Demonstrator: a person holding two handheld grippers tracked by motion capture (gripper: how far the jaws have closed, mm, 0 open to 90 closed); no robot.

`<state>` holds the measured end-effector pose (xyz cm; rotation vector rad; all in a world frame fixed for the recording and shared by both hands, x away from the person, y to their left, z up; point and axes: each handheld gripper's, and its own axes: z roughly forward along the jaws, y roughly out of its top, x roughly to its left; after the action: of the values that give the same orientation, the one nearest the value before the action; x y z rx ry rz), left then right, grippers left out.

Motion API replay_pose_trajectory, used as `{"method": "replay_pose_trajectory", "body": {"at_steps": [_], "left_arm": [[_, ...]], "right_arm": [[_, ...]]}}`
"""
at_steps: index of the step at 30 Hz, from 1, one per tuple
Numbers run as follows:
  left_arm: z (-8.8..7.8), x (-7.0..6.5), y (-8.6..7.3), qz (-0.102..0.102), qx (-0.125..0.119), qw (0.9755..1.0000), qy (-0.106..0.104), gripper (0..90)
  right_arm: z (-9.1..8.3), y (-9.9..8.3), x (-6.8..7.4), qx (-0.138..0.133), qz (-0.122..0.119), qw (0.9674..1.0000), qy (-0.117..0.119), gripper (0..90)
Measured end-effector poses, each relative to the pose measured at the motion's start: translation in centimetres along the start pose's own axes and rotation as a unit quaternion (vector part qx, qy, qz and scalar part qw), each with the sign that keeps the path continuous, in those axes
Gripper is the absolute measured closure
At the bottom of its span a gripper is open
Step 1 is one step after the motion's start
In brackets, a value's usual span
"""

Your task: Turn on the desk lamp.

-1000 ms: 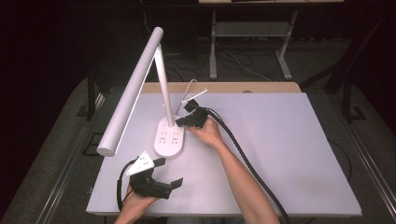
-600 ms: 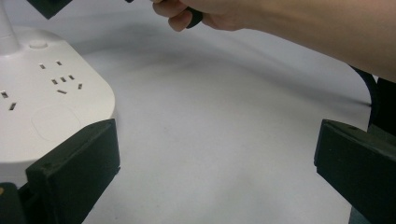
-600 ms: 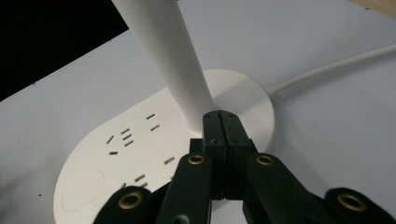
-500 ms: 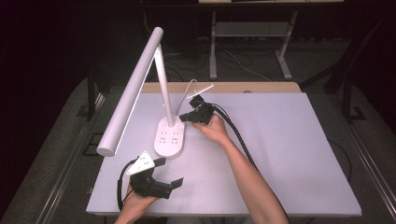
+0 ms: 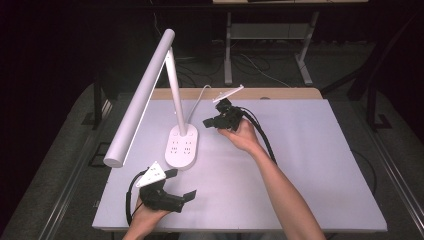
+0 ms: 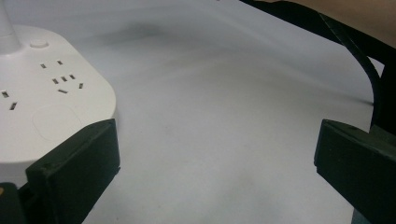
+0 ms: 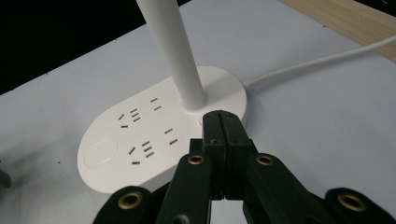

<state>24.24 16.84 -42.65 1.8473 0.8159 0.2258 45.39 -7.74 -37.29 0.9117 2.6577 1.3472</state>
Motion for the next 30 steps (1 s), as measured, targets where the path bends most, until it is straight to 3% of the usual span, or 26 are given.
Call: {"method": "replay_pose_trajectory", "body": {"at_steps": [17,24,30], "left_arm": [[0.1,0.0,0.0,0.003,0.001,1.0,0.002,0.0],[0.1,-0.1,-0.1,0.002,0.001,1.0,0.002,0.0],[0.1,-0.1,0.0,0.002,0.001,1.0,0.003,0.0]], "right_arm": [[-6.2,-2.8,0.1,-0.024,0.009,0.9996,-0.011,89.8],[-9.0,-4.7,0.1,-0.04,0.028,0.9984,-0.03,72.2],[-11.9,-7.2,0.1,-0.058,0.048,0.9959,-0.051,44.4]]}}
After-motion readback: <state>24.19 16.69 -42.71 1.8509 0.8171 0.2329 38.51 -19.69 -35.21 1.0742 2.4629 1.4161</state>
